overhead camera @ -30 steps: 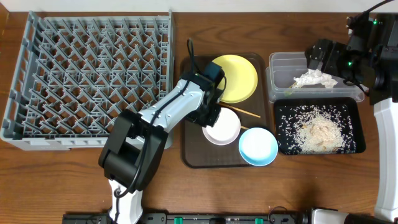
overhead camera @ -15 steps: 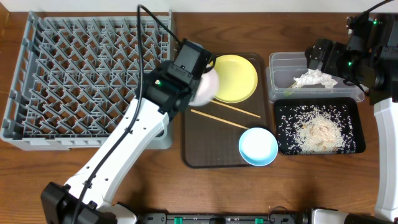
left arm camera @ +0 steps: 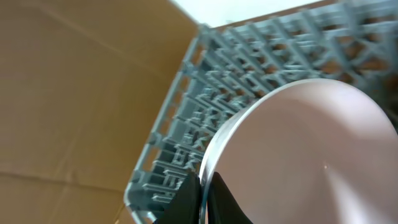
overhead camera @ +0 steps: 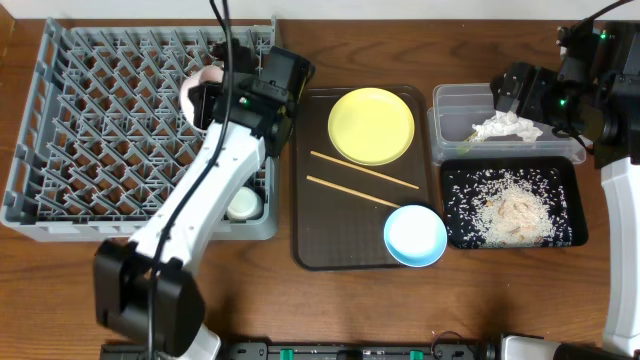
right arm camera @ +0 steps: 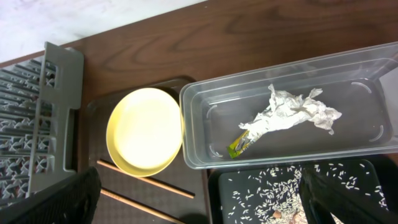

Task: Sort waste into correct bins and load items into the dishwasher
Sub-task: 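Carry the white bowl with the left gripper into the dish rack, then lower the white bowl upright into the rack and open the left gripper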

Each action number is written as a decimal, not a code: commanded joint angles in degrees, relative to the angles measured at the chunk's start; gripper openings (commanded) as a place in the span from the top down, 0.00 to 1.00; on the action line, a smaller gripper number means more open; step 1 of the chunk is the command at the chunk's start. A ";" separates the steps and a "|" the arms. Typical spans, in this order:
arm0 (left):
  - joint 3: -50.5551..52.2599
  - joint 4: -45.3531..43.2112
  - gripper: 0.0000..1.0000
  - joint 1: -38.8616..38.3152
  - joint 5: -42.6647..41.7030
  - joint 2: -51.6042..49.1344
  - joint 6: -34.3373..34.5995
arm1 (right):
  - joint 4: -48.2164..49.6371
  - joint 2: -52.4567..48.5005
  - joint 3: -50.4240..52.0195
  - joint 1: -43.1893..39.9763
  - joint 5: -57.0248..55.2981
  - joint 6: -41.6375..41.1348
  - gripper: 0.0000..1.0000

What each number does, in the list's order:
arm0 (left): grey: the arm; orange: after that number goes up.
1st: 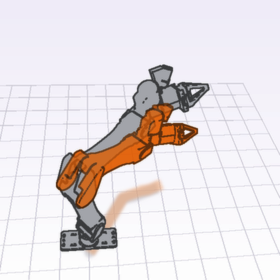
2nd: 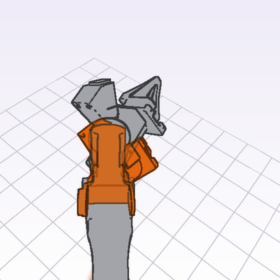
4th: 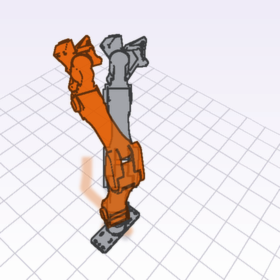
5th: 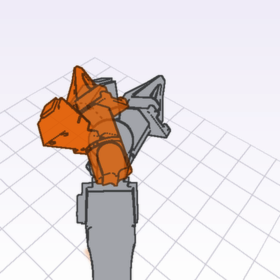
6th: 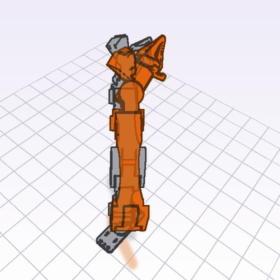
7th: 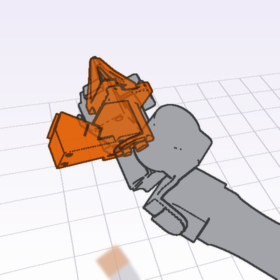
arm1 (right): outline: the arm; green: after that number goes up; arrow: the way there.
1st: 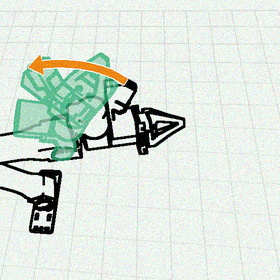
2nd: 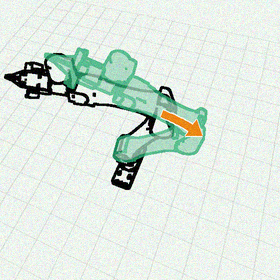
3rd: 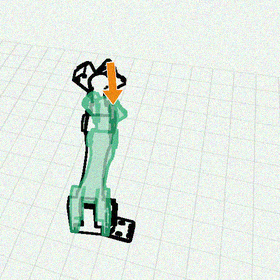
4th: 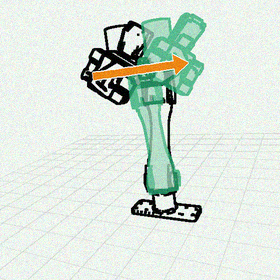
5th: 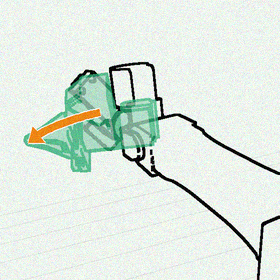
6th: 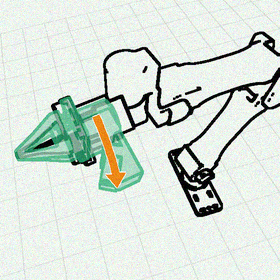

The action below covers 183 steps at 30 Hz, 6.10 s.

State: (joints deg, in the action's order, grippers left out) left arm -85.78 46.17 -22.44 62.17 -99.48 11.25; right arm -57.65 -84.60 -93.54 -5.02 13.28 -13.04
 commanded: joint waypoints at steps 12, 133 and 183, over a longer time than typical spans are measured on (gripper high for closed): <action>3.39 5.40 0.93 0.09 14.95 -7.61 11.19 | -0.04 -0.15 -0.09 -0.17 0.24 -0.63 0.01; 25.33 0.00 0.41 10.82 -67.25 14.62 14.25 | -0.04 -0.15 -0.09 -0.17 0.24 -0.63 0.01; 26.97 12.22 0.45 16.59 -63.41 14.93 6.32 | -0.04 -0.17 -0.09 -0.17 0.24 -0.63 0.01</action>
State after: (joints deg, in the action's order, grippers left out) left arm -59.53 56.58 -5.93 -1.10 -83.55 18.13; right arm -57.65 -84.60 -93.54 -5.02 13.30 -13.06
